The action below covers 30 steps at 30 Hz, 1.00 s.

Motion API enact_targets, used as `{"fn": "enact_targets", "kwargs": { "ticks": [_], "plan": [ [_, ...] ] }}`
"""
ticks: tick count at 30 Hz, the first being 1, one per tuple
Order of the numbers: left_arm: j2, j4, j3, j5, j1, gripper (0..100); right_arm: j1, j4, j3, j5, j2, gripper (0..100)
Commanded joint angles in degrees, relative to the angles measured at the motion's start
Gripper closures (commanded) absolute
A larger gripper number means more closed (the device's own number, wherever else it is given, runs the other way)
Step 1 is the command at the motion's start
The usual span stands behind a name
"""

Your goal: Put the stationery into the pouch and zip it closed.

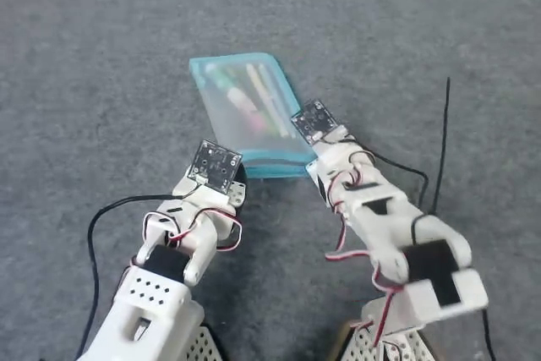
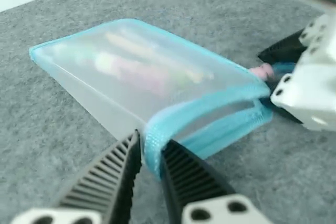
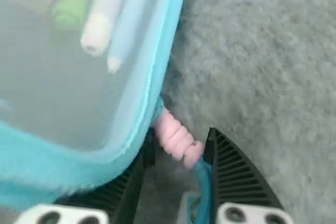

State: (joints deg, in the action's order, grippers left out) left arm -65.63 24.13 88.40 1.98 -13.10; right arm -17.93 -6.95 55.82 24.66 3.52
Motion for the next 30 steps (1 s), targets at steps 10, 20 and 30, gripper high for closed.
{"fn": "enact_targets", "kwargs": {
  "ticks": [10,20,30],
  "plan": [
    [-1.32,-1.14,-1.19,0.18,-0.09,99,-0.75,1.71,-10.20,13.45,6.11,99.2],
    [-1.32,-1.32,-1.19,0.18,-0.09,99,2.15,34.15,-8.97,7.47,-14.90,99.1],
    [-1.32,-1.32,-1.19,0.18,-0.09,99,2.77,50.86,-6.15,0.53,-35.47,99.1]
  ]
}}
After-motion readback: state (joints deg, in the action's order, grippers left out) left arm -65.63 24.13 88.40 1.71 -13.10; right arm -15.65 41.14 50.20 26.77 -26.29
